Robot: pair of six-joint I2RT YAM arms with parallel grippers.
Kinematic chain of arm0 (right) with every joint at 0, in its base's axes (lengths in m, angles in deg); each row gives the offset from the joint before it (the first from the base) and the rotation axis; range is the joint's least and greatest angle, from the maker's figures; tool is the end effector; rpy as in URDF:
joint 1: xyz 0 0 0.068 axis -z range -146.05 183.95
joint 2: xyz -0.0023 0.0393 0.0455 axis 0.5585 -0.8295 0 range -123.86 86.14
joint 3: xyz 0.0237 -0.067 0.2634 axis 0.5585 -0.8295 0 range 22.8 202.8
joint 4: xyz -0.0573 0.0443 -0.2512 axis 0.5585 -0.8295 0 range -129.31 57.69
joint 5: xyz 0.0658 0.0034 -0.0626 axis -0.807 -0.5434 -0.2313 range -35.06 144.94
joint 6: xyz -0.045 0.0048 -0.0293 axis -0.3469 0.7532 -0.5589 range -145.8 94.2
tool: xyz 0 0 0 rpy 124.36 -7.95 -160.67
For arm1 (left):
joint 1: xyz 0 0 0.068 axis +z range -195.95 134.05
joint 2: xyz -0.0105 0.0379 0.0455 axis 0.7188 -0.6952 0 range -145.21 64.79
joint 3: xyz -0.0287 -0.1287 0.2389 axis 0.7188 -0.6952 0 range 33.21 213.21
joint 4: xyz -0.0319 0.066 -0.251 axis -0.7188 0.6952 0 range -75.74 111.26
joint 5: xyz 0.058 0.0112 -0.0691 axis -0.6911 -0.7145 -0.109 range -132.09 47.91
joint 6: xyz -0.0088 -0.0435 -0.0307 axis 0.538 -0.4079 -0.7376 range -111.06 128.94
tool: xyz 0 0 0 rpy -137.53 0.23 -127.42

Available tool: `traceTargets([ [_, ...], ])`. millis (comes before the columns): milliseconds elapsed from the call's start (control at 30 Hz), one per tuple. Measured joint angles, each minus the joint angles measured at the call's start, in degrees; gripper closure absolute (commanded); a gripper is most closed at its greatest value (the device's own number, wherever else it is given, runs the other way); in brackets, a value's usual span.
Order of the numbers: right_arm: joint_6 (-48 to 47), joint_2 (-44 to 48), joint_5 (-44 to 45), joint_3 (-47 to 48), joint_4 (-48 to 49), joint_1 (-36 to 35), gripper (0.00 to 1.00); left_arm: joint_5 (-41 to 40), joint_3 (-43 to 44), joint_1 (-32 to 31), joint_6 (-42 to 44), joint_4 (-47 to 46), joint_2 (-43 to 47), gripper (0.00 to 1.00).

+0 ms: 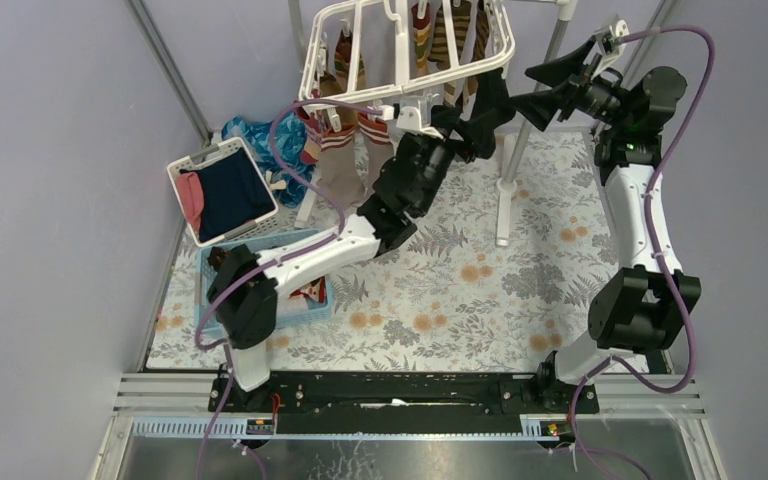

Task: Clip the socks to the hanger

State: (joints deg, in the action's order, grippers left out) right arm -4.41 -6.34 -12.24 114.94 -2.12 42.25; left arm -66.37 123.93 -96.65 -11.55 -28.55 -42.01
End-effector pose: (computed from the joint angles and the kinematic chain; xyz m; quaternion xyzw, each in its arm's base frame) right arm 0.3540 -0.0186 0.4795 -0.3558 0.5262 0.3576 0.6846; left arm 0.2922 -0.3338 0.4039 -0.0393 0.5417 -0.3948 0.7410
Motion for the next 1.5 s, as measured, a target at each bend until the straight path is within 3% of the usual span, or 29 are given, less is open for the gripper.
traceTargets([
  [133,-0.1,2.7,-2.6,-4.7,-0.2,2.4,0.0,4.8,-7.4,-1.2,0.5,0.0,7.3,0.02],
  [367,-2.6,8.1,-6.7,-13.9,-4.6,9.4,0.0,16.8,-20.7,-1.7,3.0,4.0,21.3,0.01],
  [500,-11.4,13.8,-6.7,-21.1,-14.2,15.5,0.0,24.2,-29.2,-1.6,5.6,9.0,30.4,0.01],
  [667,-34.9,23.5,5.1,-27.0,-38.1,17.0,0.0,29.8,-40.1,-1.4,8.1,17.7,42.8,0.01],
  [900,-42.3,31.7,21.1,-31.6,-53.7,16.9,0.0,27.5,-56.2,1.1,7.0,30.5,64.1,0.01],
  [967,-44.3,32.7,21.0,-31.6,-57.5,17.1,0.0,27.0,-58.4,4.4,6.0,33.4,68.3,0.01],
  [1067,-46.1,33.9,18.1,-31.3,-62.0,17.3,0.0,27.9,-57.5,14.4,3.6,37.7,70.1,0.01],
  [1267,-42.4,34.3,13.9,-28.5,-63.6,17.3,0.0,46.6,-50.5,47.1,-8.6,40.2,62.2,0.01],
  [1333,-39.5,34.5,14.2,-27.5,-62.6,17.3,0.0,51.5,-50.3,54.6,-11.9,40.3,61.3,0.01],
  [1400,-36.2,34.6,15.1,-25.9,-61.6,17.3,0.0,55.3,-49.8,59.1,-13.6,41.2,61.7,0.01],
  [1500,-32.6,34.7,15.7,-24.2,-60.1,17.4,0.0,57.8,-46.9,60.0,-13.3,45.0,64.3,0.01],
])
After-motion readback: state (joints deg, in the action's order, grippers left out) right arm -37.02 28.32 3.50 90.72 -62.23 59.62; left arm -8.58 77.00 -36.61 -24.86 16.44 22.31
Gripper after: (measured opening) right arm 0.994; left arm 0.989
